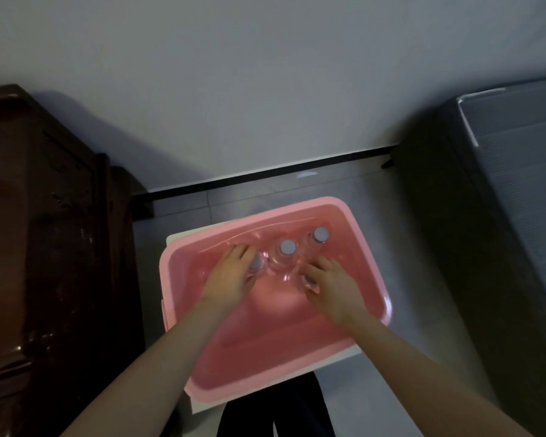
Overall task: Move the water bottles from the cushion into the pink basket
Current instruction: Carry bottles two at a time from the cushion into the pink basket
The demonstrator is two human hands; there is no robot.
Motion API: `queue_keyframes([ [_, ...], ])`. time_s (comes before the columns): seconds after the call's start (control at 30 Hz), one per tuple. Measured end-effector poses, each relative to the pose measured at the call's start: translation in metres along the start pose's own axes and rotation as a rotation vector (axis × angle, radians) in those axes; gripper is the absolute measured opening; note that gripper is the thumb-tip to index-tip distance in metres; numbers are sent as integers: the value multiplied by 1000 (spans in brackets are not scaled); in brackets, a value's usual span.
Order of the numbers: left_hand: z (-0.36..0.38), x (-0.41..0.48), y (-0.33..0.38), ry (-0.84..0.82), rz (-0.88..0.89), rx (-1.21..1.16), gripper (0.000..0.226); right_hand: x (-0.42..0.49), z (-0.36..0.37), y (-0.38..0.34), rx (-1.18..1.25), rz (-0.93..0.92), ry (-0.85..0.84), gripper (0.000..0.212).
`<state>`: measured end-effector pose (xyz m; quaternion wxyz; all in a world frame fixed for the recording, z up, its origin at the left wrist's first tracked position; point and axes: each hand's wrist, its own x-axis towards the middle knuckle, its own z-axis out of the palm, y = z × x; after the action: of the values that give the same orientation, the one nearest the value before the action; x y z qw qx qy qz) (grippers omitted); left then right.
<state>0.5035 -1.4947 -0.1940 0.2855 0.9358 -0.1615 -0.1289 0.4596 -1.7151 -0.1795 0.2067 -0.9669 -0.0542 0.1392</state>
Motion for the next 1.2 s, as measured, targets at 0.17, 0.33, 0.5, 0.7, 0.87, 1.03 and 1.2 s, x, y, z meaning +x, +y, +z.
queue_keyframes([
  [0.17,-10,10,12,-80,31,127,26,14,-13,7,28,46,9,26],
  [0.33,-7,13,16,-9,-15,36,20,16,-21,19,-4,50,2,26],
  [0.5,-1,15,19,39,-19,38,24,10,-21,26,-55,53,14,26],
  [0.7,-5,19,23,-20,-58,50,38,10,-33,18,-106,12,-16,41],
  [0.87,-30,22,42,-58,-52,89,50,17,-65,8,-77,-9,111,44],
  [1.03,-79,18,56,51,-39,119,59,22,-108,-14,-47,-57,216,60],
  [1.2,-145,-22,56,297,-104,128,51,28,-143,-49,41,-133,257,61],
])
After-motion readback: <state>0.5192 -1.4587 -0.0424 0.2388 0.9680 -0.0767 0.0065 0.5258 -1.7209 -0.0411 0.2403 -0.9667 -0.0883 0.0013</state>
